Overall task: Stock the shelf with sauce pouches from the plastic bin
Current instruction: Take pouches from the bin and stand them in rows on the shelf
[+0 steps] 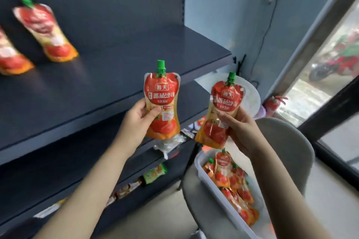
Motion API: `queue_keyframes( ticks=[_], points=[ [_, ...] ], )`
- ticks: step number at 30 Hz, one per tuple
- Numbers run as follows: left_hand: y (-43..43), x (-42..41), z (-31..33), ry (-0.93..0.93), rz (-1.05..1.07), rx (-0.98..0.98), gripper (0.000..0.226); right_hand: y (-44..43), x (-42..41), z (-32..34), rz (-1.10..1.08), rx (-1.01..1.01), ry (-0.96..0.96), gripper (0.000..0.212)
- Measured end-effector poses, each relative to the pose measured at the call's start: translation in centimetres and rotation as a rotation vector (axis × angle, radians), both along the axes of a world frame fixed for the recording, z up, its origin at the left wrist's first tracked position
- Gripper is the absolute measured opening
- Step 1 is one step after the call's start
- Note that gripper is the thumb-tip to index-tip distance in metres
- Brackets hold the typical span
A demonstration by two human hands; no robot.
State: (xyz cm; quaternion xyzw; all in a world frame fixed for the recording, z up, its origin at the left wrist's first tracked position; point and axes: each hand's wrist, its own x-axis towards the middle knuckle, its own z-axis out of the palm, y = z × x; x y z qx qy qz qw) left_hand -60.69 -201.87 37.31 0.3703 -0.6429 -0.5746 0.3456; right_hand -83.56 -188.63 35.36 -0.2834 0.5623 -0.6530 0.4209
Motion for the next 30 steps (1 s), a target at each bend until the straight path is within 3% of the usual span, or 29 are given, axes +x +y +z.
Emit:
queue_keyframes(
  ticks=[5,15,20,30],
  points=[
    [-0.8,7.6,4.8,0.082,0.134,-0.131,0.015,-3.7,5.6,5.1,0.055,-0.1,0.174,0.016],
    [-8.4,11.9,7.7,0.231,0.363,-0.201,0.027,-15.2,10.6,10.8,0.138,-0.245,0.307,0.023],
    [-13.3,10.4,6.5,0.243,0.412,-0.163,0.026,-21.9,10.1,10.4,0.184,-0.247,0.415,0.025],
    [-21.0,6.7,3.8,0.197,0.48,-0.136,0.032,-32.0,7.0,7.5,0.314,-0.242,0.432,0.024]
  ],
)
